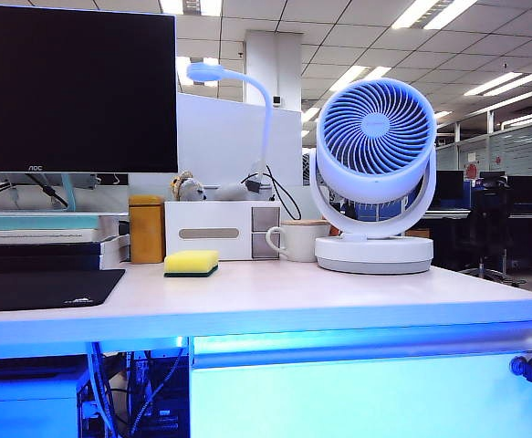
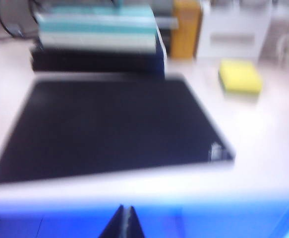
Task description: Open the drawer, place the cleaning sponge inside, then close the drawer.
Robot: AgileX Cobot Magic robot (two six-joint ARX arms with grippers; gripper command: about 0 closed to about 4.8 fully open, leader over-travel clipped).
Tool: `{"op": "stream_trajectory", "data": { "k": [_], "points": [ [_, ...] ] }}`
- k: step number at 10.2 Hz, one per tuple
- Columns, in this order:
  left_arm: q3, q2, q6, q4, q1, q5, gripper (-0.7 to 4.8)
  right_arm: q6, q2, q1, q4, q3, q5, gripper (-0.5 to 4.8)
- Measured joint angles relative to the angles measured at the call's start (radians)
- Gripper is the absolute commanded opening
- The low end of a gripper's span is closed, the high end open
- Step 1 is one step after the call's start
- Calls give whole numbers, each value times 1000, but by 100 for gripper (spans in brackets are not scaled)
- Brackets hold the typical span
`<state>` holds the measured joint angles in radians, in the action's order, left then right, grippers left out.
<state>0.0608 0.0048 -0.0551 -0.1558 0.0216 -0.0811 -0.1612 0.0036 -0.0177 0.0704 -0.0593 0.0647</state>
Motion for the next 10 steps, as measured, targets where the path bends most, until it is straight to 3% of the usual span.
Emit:
{"op": "stream_trajectory", "data": {
  "k": [1,3,5,7,10],
  "points": [
    [74,0,-42,19,0,-31,-5,-23,-1,0,2,-75,73,-4],
    [151,3,-53,26,0,-55,-5,-30,0,0,10,-142,114,-4],
    [370,136,-55,30,0,-114,-5,-104,71,0,20,-266,118,-4],
    [578,341,-51,35,0,-109,-5,-175,171,0,8,-367,118,-4],
    [786,535,-47,16,0,-16,-5,-193,275,0,-29,-452,117,-4]
  ]
}}
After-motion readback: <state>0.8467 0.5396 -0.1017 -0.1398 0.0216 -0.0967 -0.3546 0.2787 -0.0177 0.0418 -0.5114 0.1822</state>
